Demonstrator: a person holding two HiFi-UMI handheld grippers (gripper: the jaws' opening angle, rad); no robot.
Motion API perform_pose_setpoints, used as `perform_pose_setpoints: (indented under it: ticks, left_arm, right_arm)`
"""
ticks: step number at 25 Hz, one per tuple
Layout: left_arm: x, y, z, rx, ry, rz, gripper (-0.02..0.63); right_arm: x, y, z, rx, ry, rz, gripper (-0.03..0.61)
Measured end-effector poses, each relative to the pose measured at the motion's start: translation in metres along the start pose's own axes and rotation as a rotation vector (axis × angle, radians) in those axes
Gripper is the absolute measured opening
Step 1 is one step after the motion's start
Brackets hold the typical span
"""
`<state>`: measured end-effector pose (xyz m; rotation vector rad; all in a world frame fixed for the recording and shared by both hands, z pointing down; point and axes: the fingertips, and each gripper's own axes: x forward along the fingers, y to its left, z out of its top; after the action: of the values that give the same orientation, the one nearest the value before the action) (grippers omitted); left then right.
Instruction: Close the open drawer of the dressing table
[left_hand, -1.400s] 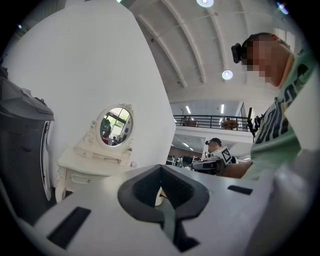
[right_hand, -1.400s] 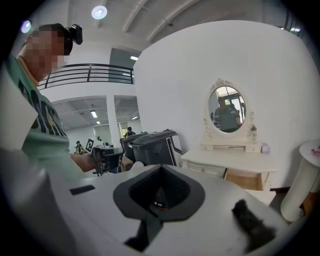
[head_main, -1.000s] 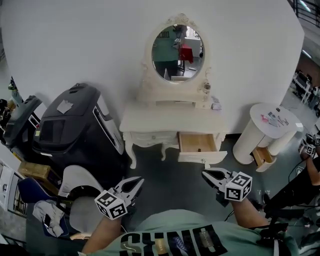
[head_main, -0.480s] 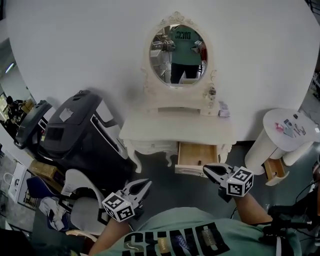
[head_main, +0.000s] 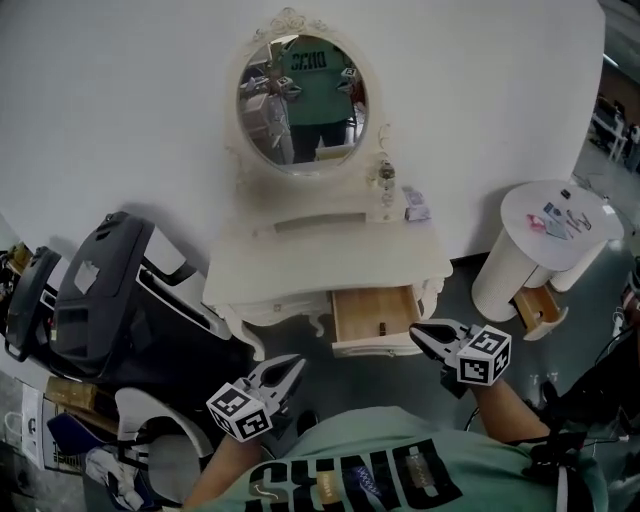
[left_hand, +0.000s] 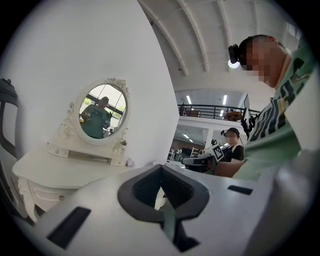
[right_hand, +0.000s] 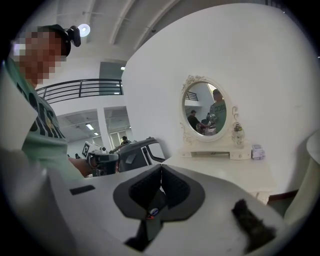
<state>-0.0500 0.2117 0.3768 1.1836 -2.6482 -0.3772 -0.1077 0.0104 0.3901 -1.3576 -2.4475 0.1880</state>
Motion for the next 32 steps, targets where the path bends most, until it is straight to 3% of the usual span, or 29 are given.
perform_pose_setpoints:
  ticks: [4, 10, 15, 19, 24, 27, 32]
  left_arm:
    - [0.016, 0.051, 0.021, 0.003, 0.017, -0.076, 0.009]
    - [0.045, 0.125, 0.059, 0.037, 0.078, -0.279, 0.009]
    - [0.082, 0.148, 0.063, 0.03, 0.144, -0.427, 0.009]
    - [0.12, 0.136, 0.056, 0.033, 0.201, -0.55, 0.009]
    - [0.164, 0.085, 0.044, 0.074, 0.253, -0.67, 0.009]
    - [0.188, 0.044, 0.035, 0.097, 0.284, -0.717, 0.009]
    - [0.214, -0.01, 0.022, 0.202, 0.333, -0.764, 0.009]
  right_arm:
    - [0.034, -0.015, 0.019, -0.004, -0.005, -0.075, 0.011]
    - [0.069, -0.025, 0.049, 0.018, -0.059, -0.27, 0.011]
    - [0.071, -0.029, 0.043, 0.044, -0.054, -0.404, 0.011]
    - [0.047, -0.035, 0.028, 0.107, -0.067, -0.518, 0.011]
    - [-0.004, -0.043, 0.008, 0.147, -0.107, -0.609, 0.011]
    - [-0.038, -0.055, 0.004, 0.158, -0.154, -0.635, 0.011]
    - [-0.078, -0.07, -0.004, 0.146, -0.203, -0.626, 0.012]
